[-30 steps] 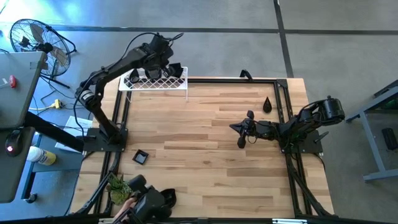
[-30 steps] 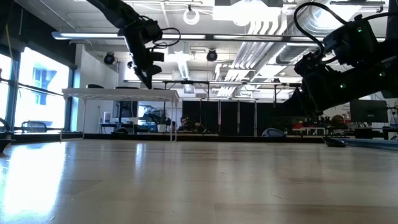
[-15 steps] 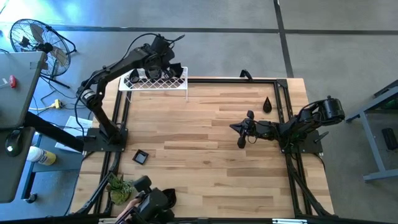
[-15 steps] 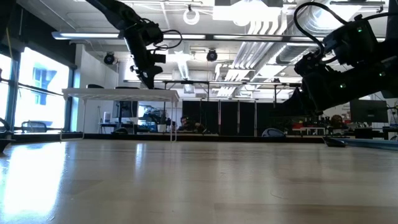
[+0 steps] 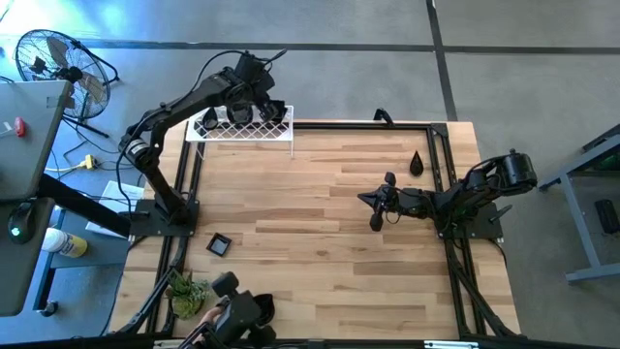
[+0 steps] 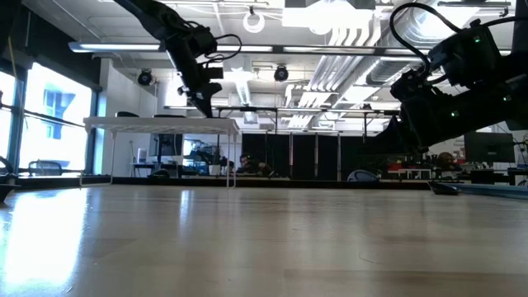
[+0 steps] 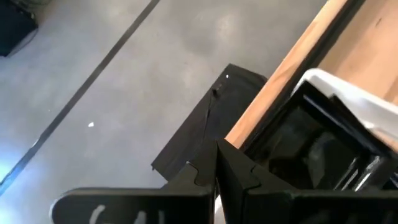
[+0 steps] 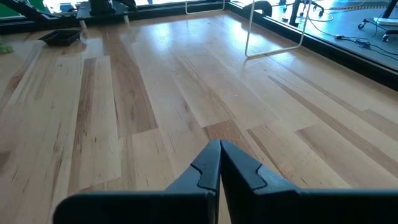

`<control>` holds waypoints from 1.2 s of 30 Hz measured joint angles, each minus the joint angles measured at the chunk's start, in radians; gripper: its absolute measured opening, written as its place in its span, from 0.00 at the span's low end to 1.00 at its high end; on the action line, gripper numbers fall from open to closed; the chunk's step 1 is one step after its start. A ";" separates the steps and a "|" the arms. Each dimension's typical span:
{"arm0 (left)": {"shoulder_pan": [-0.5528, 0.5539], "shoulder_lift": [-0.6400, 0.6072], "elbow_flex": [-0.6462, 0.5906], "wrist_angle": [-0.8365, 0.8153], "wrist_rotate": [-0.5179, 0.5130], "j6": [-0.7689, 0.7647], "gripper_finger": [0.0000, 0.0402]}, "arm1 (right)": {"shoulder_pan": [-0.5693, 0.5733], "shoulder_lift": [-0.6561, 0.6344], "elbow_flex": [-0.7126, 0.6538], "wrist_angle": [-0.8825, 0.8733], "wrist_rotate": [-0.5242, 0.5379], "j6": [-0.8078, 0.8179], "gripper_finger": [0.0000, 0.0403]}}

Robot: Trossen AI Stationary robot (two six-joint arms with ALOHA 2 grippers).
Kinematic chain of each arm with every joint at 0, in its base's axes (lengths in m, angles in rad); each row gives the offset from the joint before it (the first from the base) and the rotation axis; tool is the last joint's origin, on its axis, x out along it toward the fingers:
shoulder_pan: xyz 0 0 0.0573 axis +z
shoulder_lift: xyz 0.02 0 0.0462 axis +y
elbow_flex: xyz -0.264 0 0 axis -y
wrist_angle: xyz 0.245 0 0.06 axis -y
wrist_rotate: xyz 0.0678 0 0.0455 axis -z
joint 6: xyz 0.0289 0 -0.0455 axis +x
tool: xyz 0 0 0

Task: Pick & Place Mini shaped plates
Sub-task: Stack the top square plate on top of the square plates on the shelf

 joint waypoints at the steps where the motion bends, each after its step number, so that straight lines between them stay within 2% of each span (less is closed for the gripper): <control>1: 0.000 0.000 0.000 0.008 0.001 0.000 0.00 | 0.000 0.000 0.000 0.000 0.000 0.000 0.01; 10: 0.000 0.000 0.000 0.002 0.065 -0.012 0.00 | 0.000 0.000 0.000 0.000 0.000 0.000 0.01; 20: 0.000 -0.027 0.000 -0.025 -0.030 -0.034 0.00 | 0.000 0.000 0.000 -0.001 0.000 0.000 0.01; 29: 0.000 -0.036 0.000 -0.176 -0.037 -0.034 0.00 | 0.000 0.000 0.000 -0.001 0.000 0.000 0.00; 36: -0.002 -0.022 0.001 -0.088 0.002 -0.034 0.00 | 0.000 0.000 0.000 -0.001 0.000 0.000 0.01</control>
